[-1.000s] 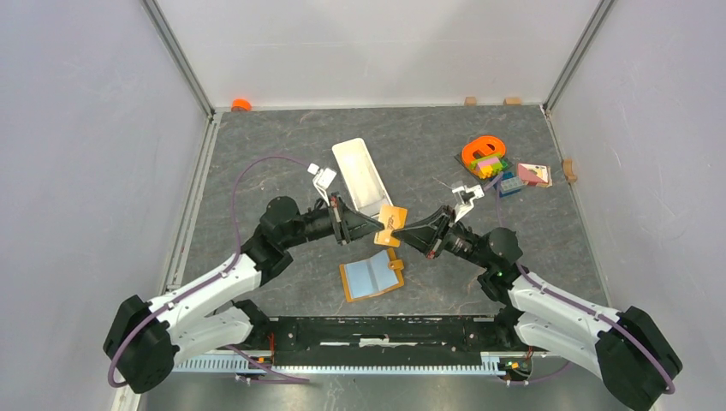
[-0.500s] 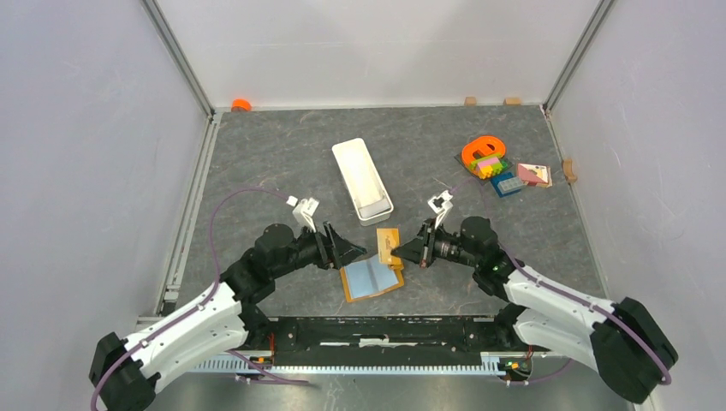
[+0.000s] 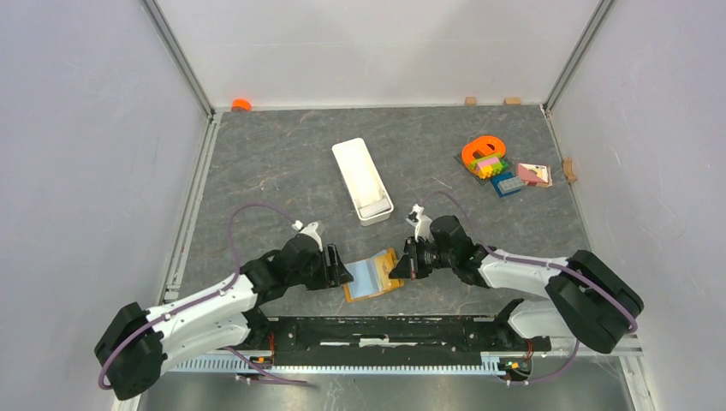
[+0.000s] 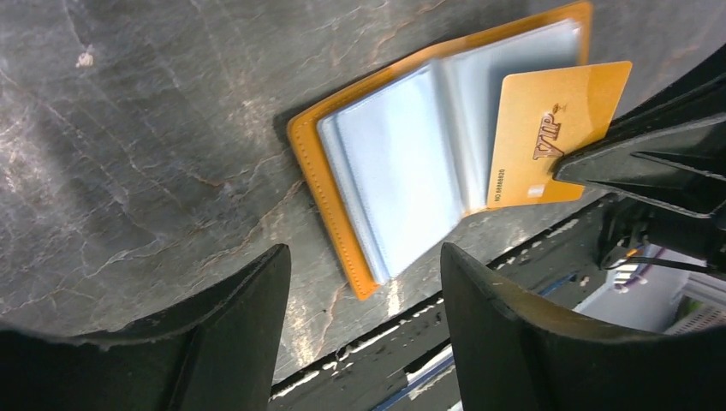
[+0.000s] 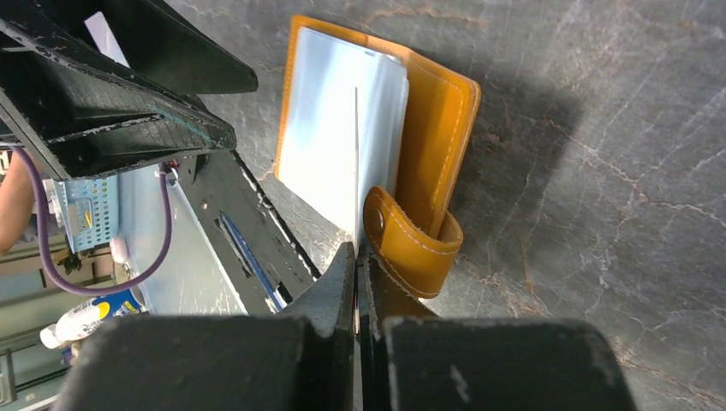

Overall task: Put the credit cards into the card holder
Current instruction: Insert the credit card into the card holder.

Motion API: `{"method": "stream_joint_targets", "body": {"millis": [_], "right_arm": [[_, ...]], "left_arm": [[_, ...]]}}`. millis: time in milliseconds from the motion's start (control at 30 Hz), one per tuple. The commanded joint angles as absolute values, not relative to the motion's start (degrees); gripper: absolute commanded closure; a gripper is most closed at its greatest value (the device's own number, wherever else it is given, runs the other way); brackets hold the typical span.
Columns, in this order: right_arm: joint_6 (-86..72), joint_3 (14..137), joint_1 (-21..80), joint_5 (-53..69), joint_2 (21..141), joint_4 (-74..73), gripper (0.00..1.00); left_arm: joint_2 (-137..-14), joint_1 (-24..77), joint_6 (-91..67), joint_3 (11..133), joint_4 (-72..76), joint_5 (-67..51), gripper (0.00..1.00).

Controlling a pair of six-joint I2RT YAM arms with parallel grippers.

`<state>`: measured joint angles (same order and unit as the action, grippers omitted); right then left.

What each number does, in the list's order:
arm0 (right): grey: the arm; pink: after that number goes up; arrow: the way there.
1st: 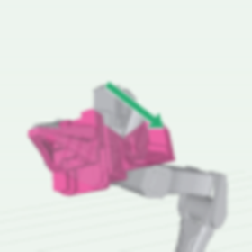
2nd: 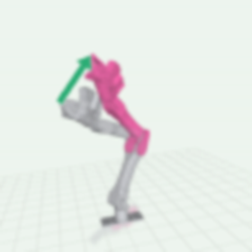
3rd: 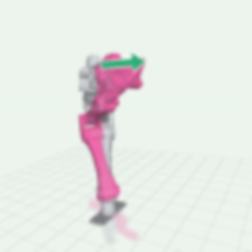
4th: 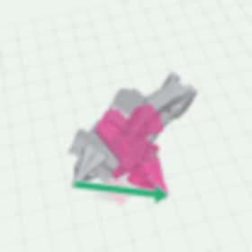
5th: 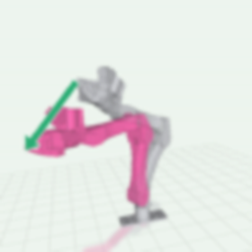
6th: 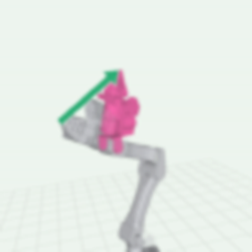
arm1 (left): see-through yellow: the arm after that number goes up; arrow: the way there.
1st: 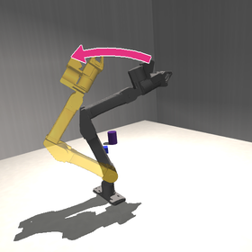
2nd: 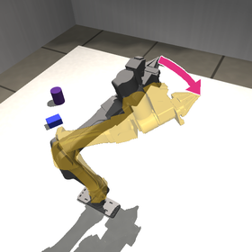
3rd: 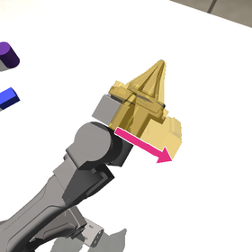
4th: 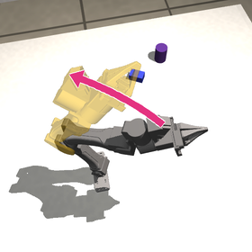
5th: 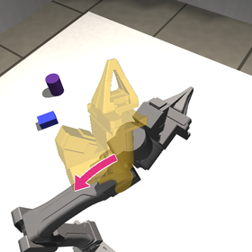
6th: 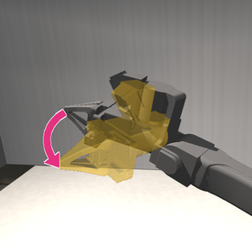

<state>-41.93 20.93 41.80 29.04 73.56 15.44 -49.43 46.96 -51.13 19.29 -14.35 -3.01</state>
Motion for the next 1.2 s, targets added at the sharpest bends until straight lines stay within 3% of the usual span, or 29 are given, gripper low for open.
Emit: {"method": "stream_joint_targets", "body": {"millis": [0, 467, 1167], "right_arm": [[-42.76, 22.99, 42.23, 30.32, 76.49, 16.67, 1.00], [-51.77, 20.01, 42.28, 33.68, 82.52, 27.49, 1.00], [-56.46, 18.46, 42.44, 27.76, 85.89, 32.32, 1.00]], "left_arm": [[-52.30, 47.88, -51.86, 21.66, -15.99, -0.98, 0.30], [-57.75, 48.32, -51.34, 19.95, -11.66, -2.11, 0.42], [-59.93, 48.34, -50.80, 19.70, -11.25, -1.58, 0.48]]}}
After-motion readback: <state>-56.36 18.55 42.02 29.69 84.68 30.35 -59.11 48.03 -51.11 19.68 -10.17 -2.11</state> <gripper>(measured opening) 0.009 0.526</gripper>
